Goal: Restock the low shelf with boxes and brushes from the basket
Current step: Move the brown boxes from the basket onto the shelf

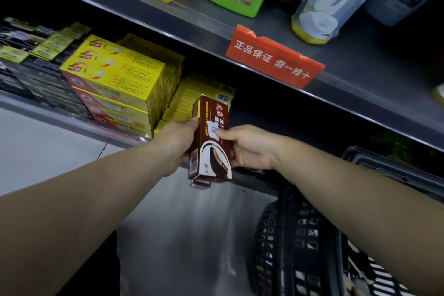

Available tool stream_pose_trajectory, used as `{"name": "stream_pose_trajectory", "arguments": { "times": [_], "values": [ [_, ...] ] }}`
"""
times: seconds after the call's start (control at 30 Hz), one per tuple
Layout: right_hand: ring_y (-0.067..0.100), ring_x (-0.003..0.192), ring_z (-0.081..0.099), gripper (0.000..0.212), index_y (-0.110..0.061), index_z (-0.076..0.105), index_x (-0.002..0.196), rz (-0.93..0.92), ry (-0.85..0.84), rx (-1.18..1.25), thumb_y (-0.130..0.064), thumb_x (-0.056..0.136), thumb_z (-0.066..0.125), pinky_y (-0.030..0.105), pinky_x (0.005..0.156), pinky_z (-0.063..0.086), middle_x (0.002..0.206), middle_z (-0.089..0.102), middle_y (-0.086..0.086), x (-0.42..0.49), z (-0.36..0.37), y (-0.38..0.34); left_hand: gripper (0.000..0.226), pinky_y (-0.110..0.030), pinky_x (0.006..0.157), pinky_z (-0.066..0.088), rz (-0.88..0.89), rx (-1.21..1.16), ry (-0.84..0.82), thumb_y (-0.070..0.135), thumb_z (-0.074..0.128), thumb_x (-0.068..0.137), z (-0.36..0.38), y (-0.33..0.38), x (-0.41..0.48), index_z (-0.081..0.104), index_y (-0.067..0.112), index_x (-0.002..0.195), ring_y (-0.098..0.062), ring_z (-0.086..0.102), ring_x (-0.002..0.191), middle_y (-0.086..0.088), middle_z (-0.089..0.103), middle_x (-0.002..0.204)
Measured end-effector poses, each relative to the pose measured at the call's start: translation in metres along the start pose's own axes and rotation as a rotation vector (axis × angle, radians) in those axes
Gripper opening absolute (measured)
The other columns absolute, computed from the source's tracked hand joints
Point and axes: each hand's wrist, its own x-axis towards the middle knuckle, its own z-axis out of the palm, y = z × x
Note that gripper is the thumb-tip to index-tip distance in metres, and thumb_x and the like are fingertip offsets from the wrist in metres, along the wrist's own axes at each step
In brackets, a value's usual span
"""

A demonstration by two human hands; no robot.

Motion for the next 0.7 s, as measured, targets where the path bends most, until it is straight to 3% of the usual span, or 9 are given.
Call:
{"name": "stream_pose_trajectory", "arguments": {
  "times": [0.1,0.2,0.33,0.4,0.47,0.5,0.57,0.63,0.7],
  "values": [
    [0.023,0.080,0.062,0.015,-0.009,0.059,0.098,-0.088,0.133,0.047,-0.019,0.097,0.048,0.041,0.080,0.052,0.093,0.065,0.010,0.009,-0.009,-0.016,0.033,-0.028,0.087,0.039,0.146,0.215,0.133,0.030,0.049,0.096,-0.007,-0.002,0.014,0.055,0.013,0.123,-0.025,0.054,0.110,-0.010,0.059,0.126],
    [0.027,0.097,0.060,0.021,-0.009,0.059,0.107,-0.130,0.260,0.181,-0.024,0.097,0.047,0.048,0.093,0.049,0.108,0.064,0.014,0.012,-0.031,-0.023,0.076,-0.035,0.097,0.038,0.135,0.521,0.079,0.037,0.064,0.085,-0.010,-0.015,0.020,0.026,0.018,0.147,-0.031,0.039,0.130,-0.013,0.034,0.148],
    [0.026,0.091,0.064,0.026,-0.010,0.058,0.114,-0.077,0.402,0.244,-0.026,0.098,0.046,0.045,0.087,0.052,0.107,0.068,0.012,0.014,-0.050,-0.021,0.122,-0.046,0.105,0.034,0.039,0.752,-0.067,0.045,0.079,0.068,0.011,-0.035,0.021,-0.009,0.026,0.149,-0.037,0.022,0.139,-0.013,0.003,0.155],
    [0.024,0.082,0.065,0.023,-0.011,0.057,0.112,-0.052,0.471,0.225,-0.024,0.098,0.045,0.044,0.081,0.054,0.097,0.068,0.010,0.018,-0.049,-0.017,0.124,-0.044,0.104,0.036,0.022,0.821,-0.017,0.042,0.080,0.069,0.023,-0.044,0.026,-0.012,0.018,0.148,-0.036,0.021,0.139,-0.015,-0.002,0.153],
    [0.025,0.083,0.065,0.022,-0.010,0.057,0.112,-0.049,0.540,0.142,-0.023,0.099,0.045,0.044,0.080,0.055,0.097,0.068,0.011,0.021,-0.051,-0.015,0.107,-0.039,0.099,0.040,0.049,0.865,0.098,0.034,0.078,0.073,0.026,-0.053,0.036,0.002,0.007,0.144,-0.034,0.033,0.131,-0.019,0.010,0.146],
    [0.027,0.090,0.064,0.025,-0.009,0.055,0.115,-0.065,0.593,0.028,-0.024,0.098,0.047,0.044,0.085,0.053,0.104,0.066,0.012,0.023,-0.056,-0.015,0.094,-0.038,0.097,0.042,0.079,0.880,0.162,0.030,0.076,0.076,0.024,-0.059,0.041,0.011,0.003,0.138,-0.032,0.039,0.125,-0.019,0.019,0.141],
    [0.032,0.112,0.056,0.040,-0.006,0.045,0.129,-0.073,0.733,-0.435,-0.026,0.096,0.050,0.038,0.094,0.045,0.126,0.056,0.016,0.027,-0.072,-0.017,0.082,-0.036,0.097,0.040,0.095,0.902,0.242,0.031,0.072,0.079,0.018,-0.075,0.052,0.017,-0.001,0.131,-0.031,0.042,0.121,-0.018,0.030,0.134],
    [0.037,0.120,0.047,0.054,-0.010,0.032,0.139,0.005,0.777,-1.000,-0.026,0.092,0.054,0.036,0.094,0.042,0.137,0.041,0.020,0.029,-0.086,-0.017,0.087,-0.036,0.099,0.039,0.030,0.934,0.221,0.039,0.071,0.079,0.012,-0.095,0.058,0.018,-0.002,0.134,-0.031,0.042,0.123,-0.017,0.035,0.135],
    [0.037,0.120,0.043,0.061,-0.022,0.029,0.140,0.058,0.720,-1.332,-0.023,0.088,0.059,0.041,0.096,0.041,0.137,0.035,0.017,0.033,-0.095,-0.012,0.086,-0.037,0.100,0.040,-0.025,1.008,0.120,0.046,0.070,0.078,0.008,-0.113,0.064,0.024,0.002,0.136,-0.031,0.043,0.124,-0.015,0.040,0.135]
  ]
}}
